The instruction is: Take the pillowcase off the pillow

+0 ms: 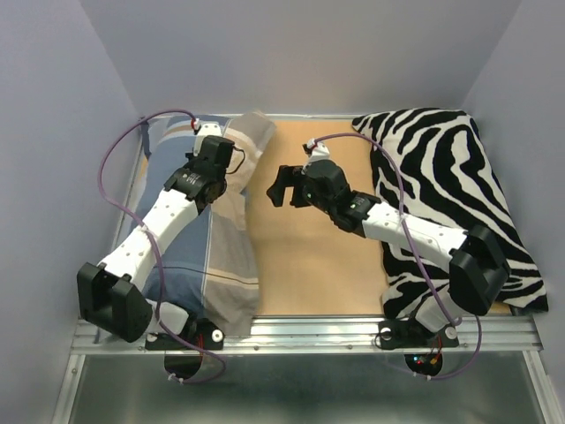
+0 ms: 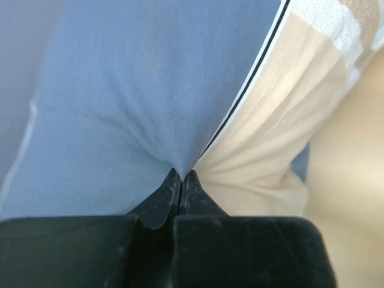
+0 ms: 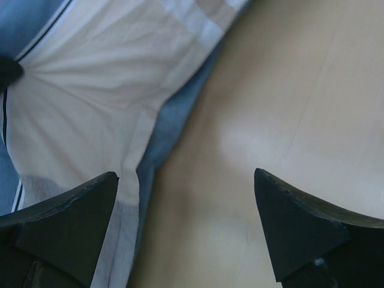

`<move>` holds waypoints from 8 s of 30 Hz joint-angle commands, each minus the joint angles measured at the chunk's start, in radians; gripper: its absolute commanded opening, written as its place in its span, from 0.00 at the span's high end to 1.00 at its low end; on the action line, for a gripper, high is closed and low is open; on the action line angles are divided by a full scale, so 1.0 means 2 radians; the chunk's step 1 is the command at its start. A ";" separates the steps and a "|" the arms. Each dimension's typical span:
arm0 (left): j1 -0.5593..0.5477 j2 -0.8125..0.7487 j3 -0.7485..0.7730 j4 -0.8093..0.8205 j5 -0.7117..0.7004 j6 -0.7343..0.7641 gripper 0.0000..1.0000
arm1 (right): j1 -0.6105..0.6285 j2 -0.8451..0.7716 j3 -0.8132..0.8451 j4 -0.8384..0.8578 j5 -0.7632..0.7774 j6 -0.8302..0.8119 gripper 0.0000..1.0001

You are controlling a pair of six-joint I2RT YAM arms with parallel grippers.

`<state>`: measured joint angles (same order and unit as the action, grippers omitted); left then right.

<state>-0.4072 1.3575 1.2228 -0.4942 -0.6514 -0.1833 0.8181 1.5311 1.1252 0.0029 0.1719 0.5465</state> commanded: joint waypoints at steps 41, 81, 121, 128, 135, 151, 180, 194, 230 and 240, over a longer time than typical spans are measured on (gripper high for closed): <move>-0.119 -0.179 0.001 0.033 0.214 0.005 1.00 | -0.139 -0.008 -0.053 0.173 -0.011 0.074 0.40; -0.131 -0.145 0.137 -0.034 0.252 0.070 0.29 | -0.057 -0.060 0.262 -0.127 0.094 -0.090 0.99; 0.164 -0.132 -0.022 0.139 0.232 -0.116 0.20 | -0.186 0.239 0.462 -0.154 -0.072 -0.052 0.20; 0.237 -0.078 -0.033 0.203 0.346 -0.113 0.20 | -0.156 0.174 0.408 -0.168 -0.081 -0.067 0.12; 0.245 -0.002 -0.007 0.261 0.394 -0.095 0.20 | -0.088 0.148 0.336 -0.166 -0.038 -0.083 0.11; 0.245 0.058 0.006 0.261 0.346 -0.109 0.40 | -0.026 0.100 0.147 -0.162 0.050 -0.026 0.10; 0.237 -0.201 -0.205 0.184 0.405 -0.126 1.00 | -0.145 0.186 0.287 -0.175 0.015 -0.060 0.46; 0.169 -0.218 -0.288 0.222 0.405 -0.166 1.00 | 0.097 0.118 0.280 -0.168 0.008 -0.065 0.28; 0.040 -0.162 -0.256 0.186 0.362 -0.137 1.00 | -0.042 0.209 0.310 -0.135 -0.014 -0.004 0.04; 0.030 -0.158 -0.216 0.165 0.359 -0.122 1.00 | -0.043 0.097 0.187 -0.055 -0.131 0.014 0.04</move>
<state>-0.3283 1.0740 0.7448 -0.1020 0.0261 -0.4458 0.7528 1.8416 1.5578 -0.2638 -0.0837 0.5522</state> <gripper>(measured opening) 0.025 0.961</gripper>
